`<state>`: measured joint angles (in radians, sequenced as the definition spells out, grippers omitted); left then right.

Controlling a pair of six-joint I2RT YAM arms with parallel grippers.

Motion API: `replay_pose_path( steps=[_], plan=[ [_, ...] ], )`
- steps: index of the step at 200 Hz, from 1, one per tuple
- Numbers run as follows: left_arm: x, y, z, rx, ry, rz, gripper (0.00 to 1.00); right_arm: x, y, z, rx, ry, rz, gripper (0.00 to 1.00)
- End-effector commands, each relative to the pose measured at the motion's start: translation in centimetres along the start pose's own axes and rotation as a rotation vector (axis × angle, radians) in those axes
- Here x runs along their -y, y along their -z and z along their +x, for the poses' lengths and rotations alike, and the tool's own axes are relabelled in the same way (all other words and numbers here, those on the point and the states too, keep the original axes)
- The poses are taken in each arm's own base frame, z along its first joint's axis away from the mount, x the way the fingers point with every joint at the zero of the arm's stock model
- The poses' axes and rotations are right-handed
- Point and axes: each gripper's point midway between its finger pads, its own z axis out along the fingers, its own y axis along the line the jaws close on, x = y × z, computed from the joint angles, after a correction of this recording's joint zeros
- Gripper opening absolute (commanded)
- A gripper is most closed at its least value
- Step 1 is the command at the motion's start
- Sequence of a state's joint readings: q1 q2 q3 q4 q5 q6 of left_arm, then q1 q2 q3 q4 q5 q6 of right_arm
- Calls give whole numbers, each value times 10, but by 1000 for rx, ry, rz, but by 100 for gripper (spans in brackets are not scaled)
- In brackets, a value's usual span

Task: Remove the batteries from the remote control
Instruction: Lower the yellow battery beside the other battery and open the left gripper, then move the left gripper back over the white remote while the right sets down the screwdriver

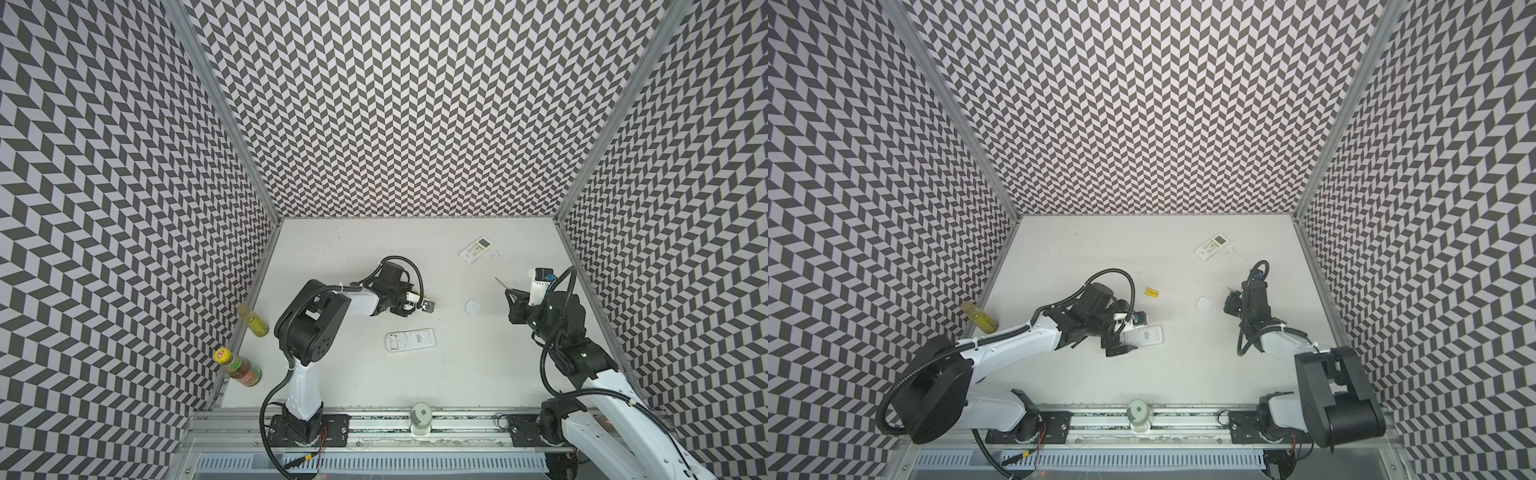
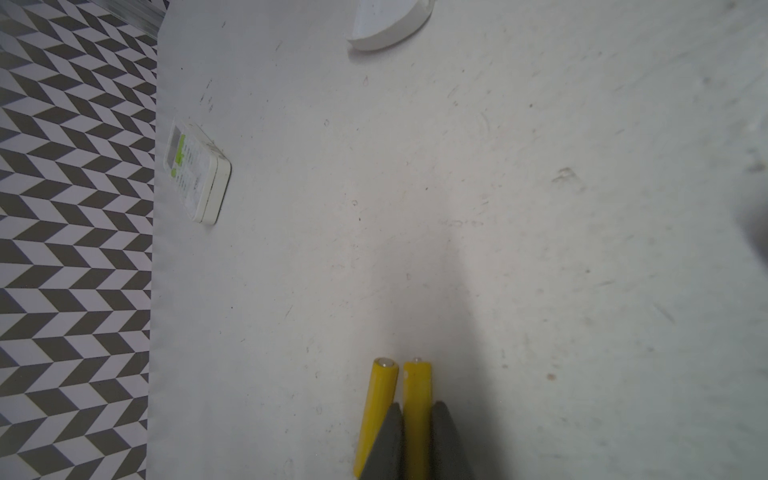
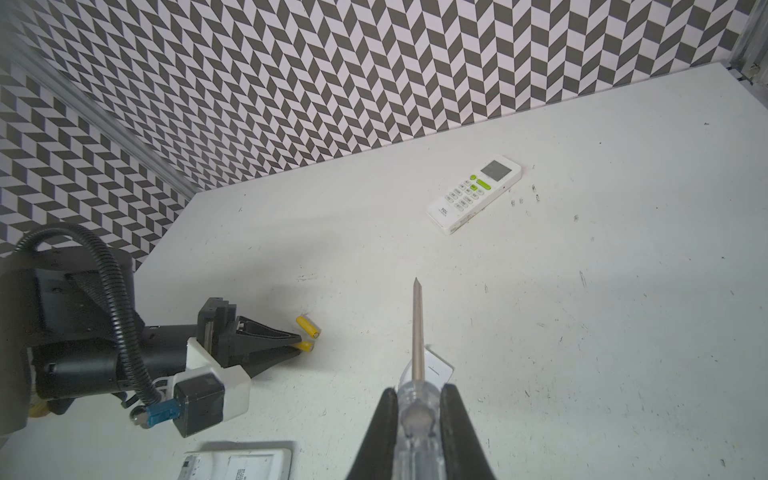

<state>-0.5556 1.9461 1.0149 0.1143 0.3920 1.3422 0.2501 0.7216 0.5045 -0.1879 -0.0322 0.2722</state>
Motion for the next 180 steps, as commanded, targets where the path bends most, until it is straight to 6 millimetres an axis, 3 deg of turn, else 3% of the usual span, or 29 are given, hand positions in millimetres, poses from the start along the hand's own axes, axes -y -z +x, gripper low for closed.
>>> replay_pose_path(
  steps=[1, 47, 95, 145, 180],
  plan=[
    [16, -5, 4, 1, -7, 59, 20, 1, -1, -7, 39, -2, 3, 0],
    [11, 5, -1, -2, -17, 40, 30, 2, -3, -5, 24, -4, 4, 0],
    [-2, 31, -25, 6, -35, -13, 40, 7, -8, 0, 5, -13, 34, 2],
    [-14, 65, -51, 1, 154, -37, 49, 21, -21, 7, 11, -88, 98, 5],
    [-10, 93, -73, -22, 280, -76, 65, 35, -33, 14, 74, -157, 135, 6]
  ],
)
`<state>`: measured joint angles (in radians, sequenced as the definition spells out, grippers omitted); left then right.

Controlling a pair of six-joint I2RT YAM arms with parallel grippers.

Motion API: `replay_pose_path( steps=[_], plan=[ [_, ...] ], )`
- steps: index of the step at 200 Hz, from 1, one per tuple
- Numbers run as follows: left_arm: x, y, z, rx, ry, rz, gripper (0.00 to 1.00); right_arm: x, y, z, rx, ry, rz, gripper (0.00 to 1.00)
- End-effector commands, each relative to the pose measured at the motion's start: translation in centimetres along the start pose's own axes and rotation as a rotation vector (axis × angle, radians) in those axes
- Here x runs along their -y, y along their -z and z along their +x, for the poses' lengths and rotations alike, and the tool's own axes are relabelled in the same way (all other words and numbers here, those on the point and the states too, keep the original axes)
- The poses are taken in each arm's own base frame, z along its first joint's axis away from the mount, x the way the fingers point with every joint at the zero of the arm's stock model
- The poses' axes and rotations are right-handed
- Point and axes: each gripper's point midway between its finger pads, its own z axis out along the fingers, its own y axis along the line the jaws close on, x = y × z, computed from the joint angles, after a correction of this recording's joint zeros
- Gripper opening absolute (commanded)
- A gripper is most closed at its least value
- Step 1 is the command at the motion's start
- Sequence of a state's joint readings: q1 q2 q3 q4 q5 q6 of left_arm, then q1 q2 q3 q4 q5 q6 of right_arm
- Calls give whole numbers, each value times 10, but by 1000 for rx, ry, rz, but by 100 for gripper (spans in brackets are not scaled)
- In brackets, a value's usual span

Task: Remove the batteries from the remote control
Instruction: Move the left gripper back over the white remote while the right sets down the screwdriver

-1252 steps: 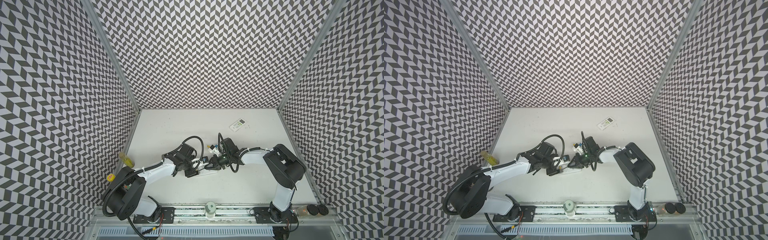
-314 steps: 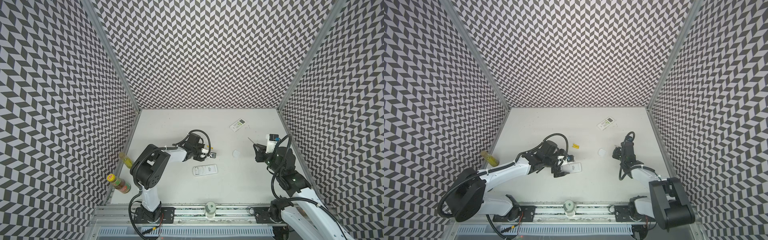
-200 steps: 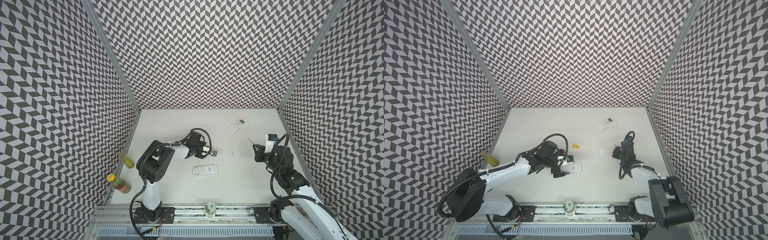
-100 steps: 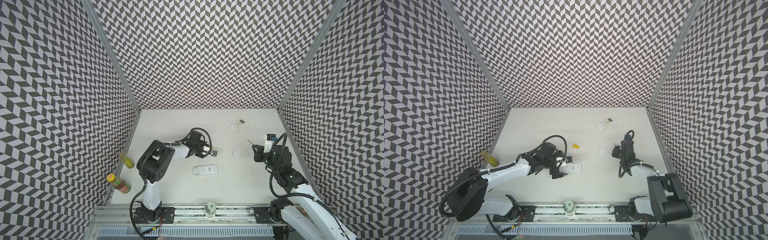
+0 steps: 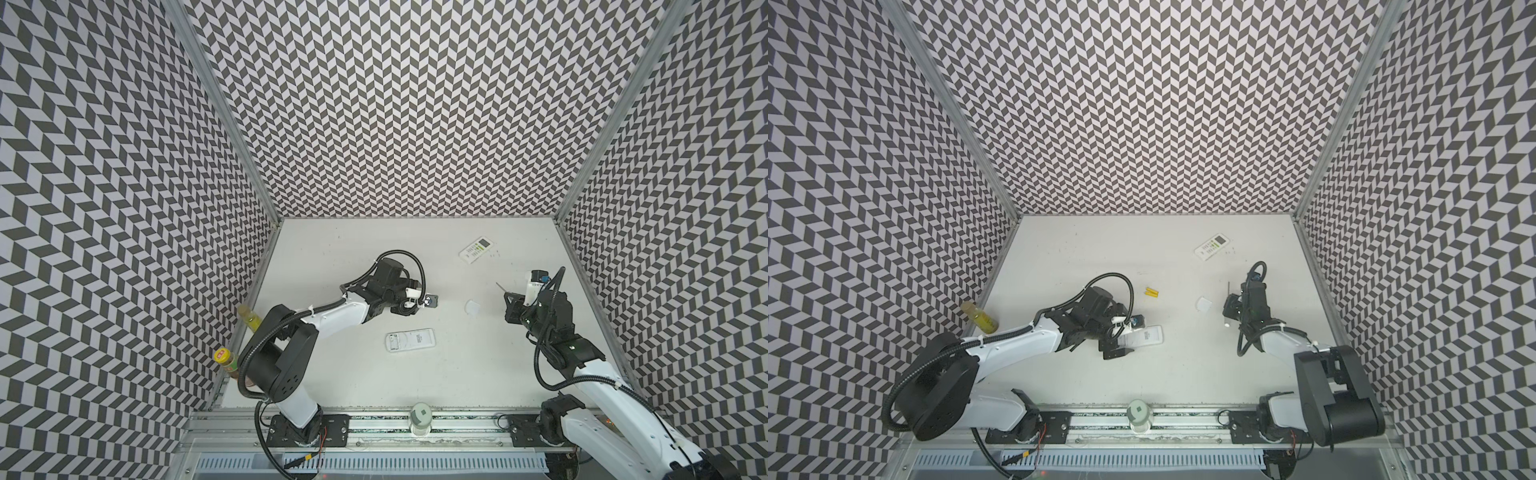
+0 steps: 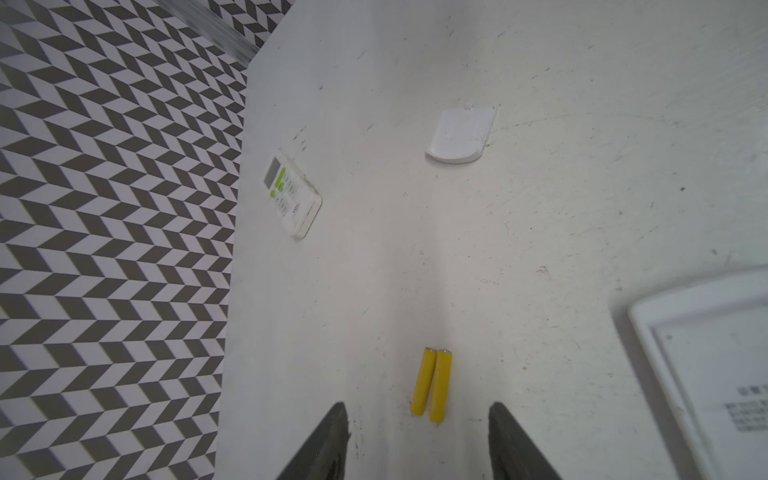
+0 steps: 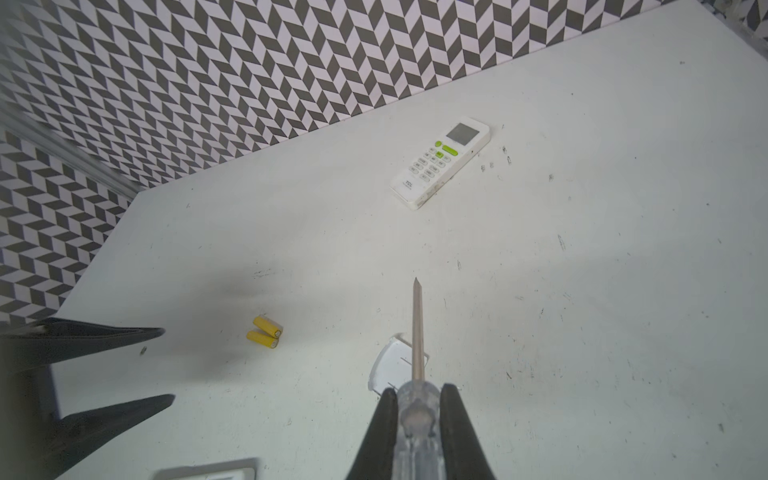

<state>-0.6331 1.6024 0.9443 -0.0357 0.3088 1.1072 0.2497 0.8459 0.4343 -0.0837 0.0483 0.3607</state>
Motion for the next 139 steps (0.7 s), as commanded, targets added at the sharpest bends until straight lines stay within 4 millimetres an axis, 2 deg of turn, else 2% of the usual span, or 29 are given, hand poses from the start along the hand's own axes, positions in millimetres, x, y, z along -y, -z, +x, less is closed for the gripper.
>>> replay_pose_path(
  steps=[1, 16, 47, 60, 73, 100, 139],
  plan=[
    [16, 18, -10, -38, 137, 22, 65, 7, -7, -18, 128, -78, 21, 6],
    [22, 27, -16, -56, 192, 35, 70, 15, -14, -13, 135, -84, 54, 6],
    [20, 44, -24, -27, 379, 9, 84, 28, -29, 0, 101, -70, 112, 6],
    [29, 47, -26, -8, 410, 44, 87, 33, -35, 6, 82, -87, 120, 6],
    [46, 47, -23, -2, 390, 97, 99, 33, -41, 11, 57, -96, 104, 6],
    [79, 46, -12, -19, 338, 185, 100, 39, -53, 22, -21, -113, 115, 7],
    [98, 46, -3, -22, 374, 220, 100, 47, -71, 47, -142, -129, 121, 11]
  ],
)
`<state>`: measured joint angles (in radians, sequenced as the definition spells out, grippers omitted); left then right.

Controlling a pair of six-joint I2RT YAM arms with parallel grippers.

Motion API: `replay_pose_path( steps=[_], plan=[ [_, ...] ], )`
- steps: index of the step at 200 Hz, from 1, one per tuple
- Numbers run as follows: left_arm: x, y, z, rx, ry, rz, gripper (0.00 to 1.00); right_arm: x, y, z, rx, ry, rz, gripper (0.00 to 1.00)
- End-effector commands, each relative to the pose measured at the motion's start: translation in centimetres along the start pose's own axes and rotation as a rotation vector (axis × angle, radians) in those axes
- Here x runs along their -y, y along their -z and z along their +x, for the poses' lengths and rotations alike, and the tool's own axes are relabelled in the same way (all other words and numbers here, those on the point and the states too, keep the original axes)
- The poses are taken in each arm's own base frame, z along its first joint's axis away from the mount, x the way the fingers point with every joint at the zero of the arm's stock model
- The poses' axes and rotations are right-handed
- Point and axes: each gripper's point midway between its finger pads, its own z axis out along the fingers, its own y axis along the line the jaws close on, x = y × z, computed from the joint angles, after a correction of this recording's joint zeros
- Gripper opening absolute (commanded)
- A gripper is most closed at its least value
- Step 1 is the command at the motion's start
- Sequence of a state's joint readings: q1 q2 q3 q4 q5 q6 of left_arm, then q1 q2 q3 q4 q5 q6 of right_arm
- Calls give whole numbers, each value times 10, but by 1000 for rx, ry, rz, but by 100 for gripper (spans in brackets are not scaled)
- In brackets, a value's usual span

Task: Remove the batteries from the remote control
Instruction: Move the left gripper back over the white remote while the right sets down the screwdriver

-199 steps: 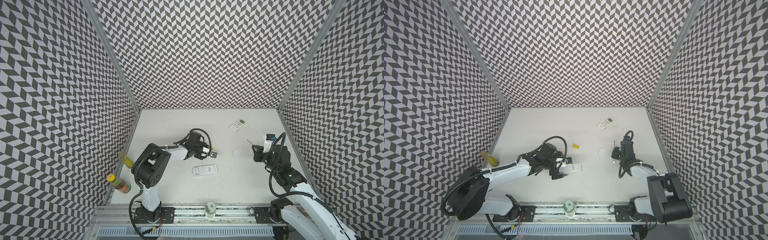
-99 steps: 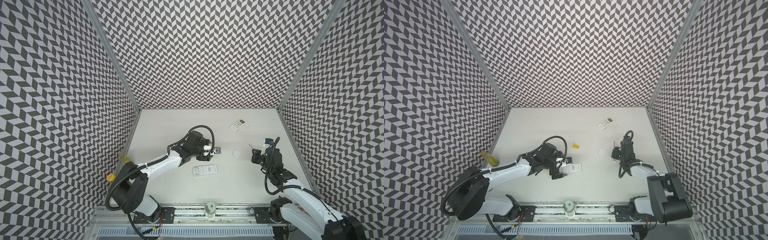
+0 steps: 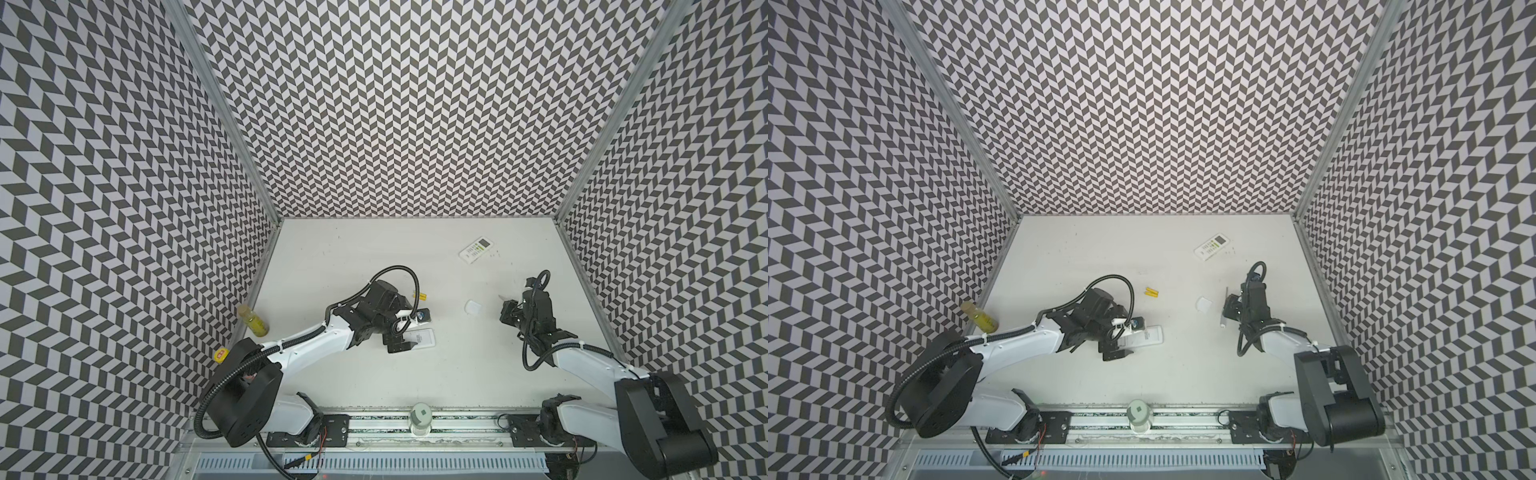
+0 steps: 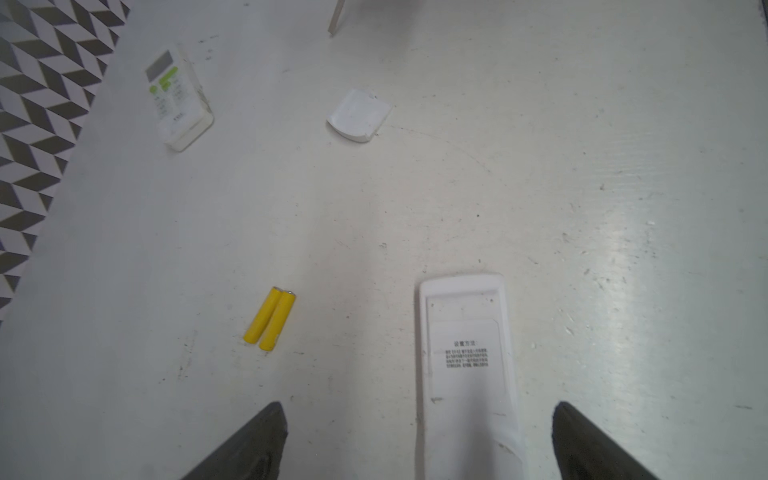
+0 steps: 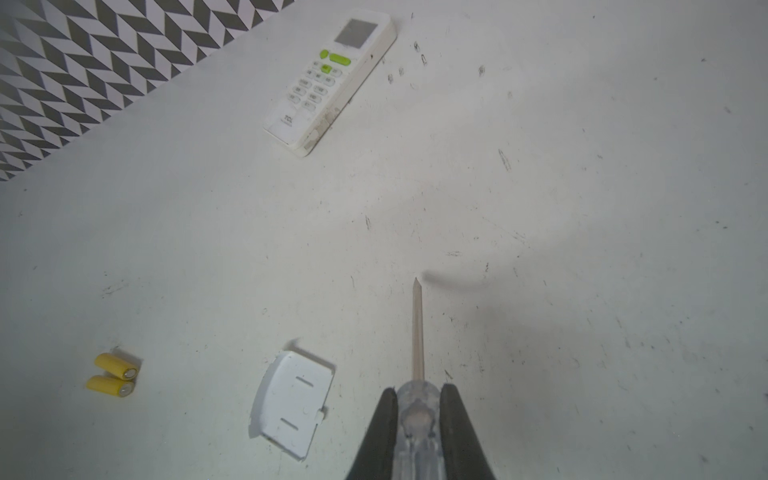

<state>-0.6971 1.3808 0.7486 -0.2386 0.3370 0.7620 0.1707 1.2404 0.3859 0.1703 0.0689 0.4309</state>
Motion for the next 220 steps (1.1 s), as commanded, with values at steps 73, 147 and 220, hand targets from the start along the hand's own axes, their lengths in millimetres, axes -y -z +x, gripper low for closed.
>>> replay_pose_path(
  steps=[73, 147, 220],
  plan=[
    [9, -10, 36, -75, 26, -3, 100, -6, -16, 4, -69, -17, -44, 22],
    [18, -19, 48, -103, 3, 14, 100, -9, -14, 1, -71, -7, -48, 34],
    [22, -28, 52, -109, 38, 19, 100, -29, 39, -49, 92, 8, -115, 43]
  ],
)
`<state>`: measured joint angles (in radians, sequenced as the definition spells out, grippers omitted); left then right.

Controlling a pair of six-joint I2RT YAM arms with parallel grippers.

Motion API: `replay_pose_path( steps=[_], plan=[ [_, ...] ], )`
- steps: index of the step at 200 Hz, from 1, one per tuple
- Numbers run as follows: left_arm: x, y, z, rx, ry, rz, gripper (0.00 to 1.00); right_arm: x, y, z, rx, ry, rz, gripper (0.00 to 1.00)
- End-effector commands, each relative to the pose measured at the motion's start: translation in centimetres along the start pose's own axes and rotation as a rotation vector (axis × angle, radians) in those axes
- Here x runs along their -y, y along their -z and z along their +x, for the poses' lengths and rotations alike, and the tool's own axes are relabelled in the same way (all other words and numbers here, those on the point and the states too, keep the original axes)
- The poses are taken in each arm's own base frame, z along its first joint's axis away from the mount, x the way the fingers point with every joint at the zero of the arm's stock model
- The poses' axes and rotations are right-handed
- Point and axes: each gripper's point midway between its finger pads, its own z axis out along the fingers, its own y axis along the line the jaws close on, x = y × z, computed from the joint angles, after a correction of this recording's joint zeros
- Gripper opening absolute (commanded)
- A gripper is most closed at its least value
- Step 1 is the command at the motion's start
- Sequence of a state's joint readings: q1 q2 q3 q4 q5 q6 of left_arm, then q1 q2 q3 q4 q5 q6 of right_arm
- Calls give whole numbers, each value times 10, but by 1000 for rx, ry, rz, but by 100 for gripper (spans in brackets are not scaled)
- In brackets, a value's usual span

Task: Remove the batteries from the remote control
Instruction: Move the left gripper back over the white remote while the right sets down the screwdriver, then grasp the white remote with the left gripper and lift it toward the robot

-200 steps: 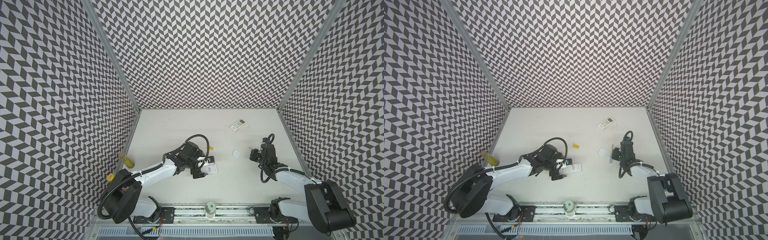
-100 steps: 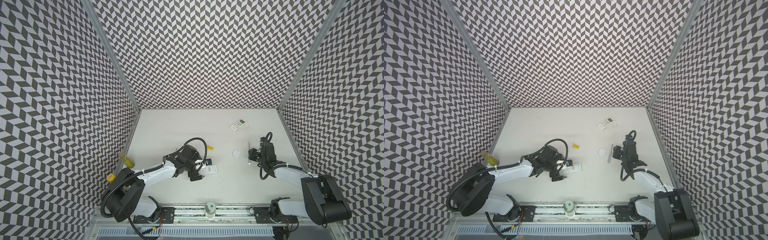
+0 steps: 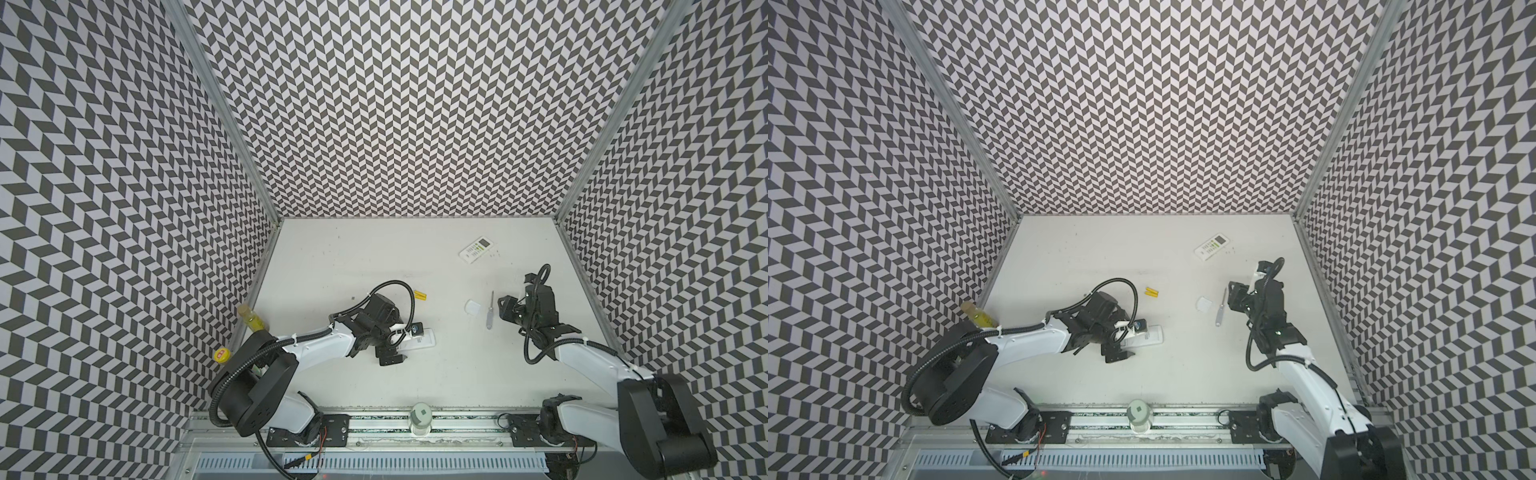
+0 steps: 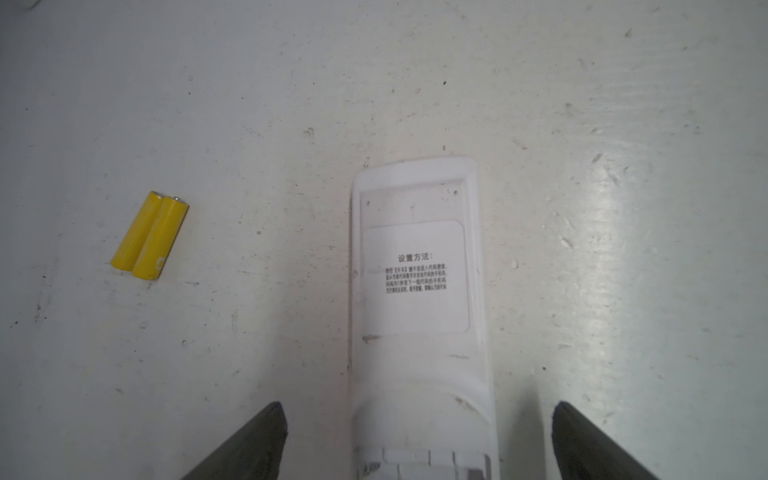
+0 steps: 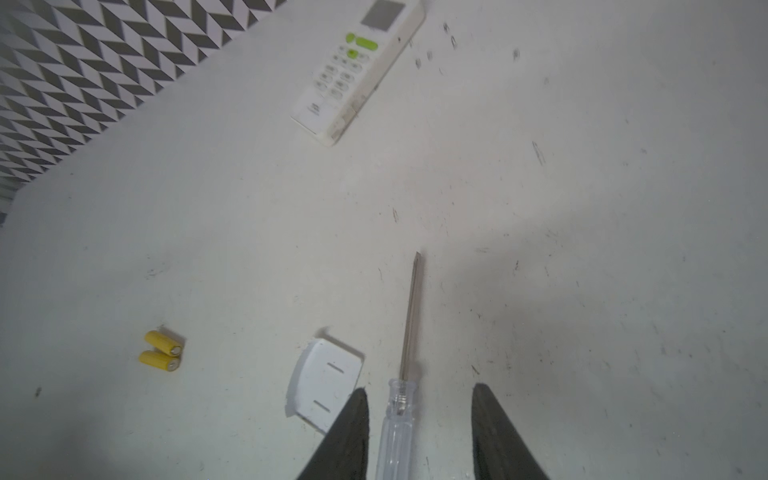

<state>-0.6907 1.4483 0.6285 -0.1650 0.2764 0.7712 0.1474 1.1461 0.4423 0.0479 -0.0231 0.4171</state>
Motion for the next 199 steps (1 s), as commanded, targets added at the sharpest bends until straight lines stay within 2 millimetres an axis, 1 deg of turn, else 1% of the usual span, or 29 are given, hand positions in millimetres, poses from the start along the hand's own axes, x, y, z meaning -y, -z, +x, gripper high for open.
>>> replay_pose_path(
  steps=[1, 27, 50, 59, 68, 73, 76, 84, 90, 103, 119, 137, 168, 189, 199],
  plan=[
    [-1, -4, -3, 15, 10, -8, 100, -14, 21, -33, 104, 14, -38, 44],
    [-1, -11, -4, 9, 45, 6, 96, -28, 48, -56, 177, 52, -77, 50],
    [-1, -17, -4, -5, 68, 14, 91, -30, 73, -75, 255, 72, -64, 58],
    [-2, -19, -4, -12, 74, 12, 88, -31, 83, -82, 292, 77, -65, 59],
    [-1, -21, -4, -17, 79, 18, 85, -32, 94, -87, 327, 83, -68, 67],
    [-1, -21, -5, -17, 80, 18, 83, -31, 99, -89, 348, 84, -63, 70],
    [-1, -21, -5, -17, 81, 19, 81, -30, 102, -91, 363, 85, -57, 73],
    [-1, -23, -4, -21, 87, 21, 78, -26, 110, -94, 397, 85, -40, 76],
    [0, -24, -3, -26, 90, 23, 77, -22, 114, -96, 420, 85, -23, 79],
    [2, -27, 0, -40, 91, 29, 76, -15, 124, -97, 467, 86, 4, 81],
    [3, -29, 2, -48, 91, 33, 75, -5, 131, -94, 509, 80, 36, 85],
    [5, -33, 5, -62, 93, 47, 70, -4, 136, -92, 544, 72, 17, 88],
    [6, -36, 6, -72, 97, 56, 61, -1, 132, -90, 525, 72, 35, 90],
    [7, -36, 8, -75, 95, 57, 58, -1, 130, -89, 512, 74, 41, 91],
    [6, -36, 8, -76, 91, 48, 55, 0, 130, -89, 513, 74, 43, 91]
  ],
)
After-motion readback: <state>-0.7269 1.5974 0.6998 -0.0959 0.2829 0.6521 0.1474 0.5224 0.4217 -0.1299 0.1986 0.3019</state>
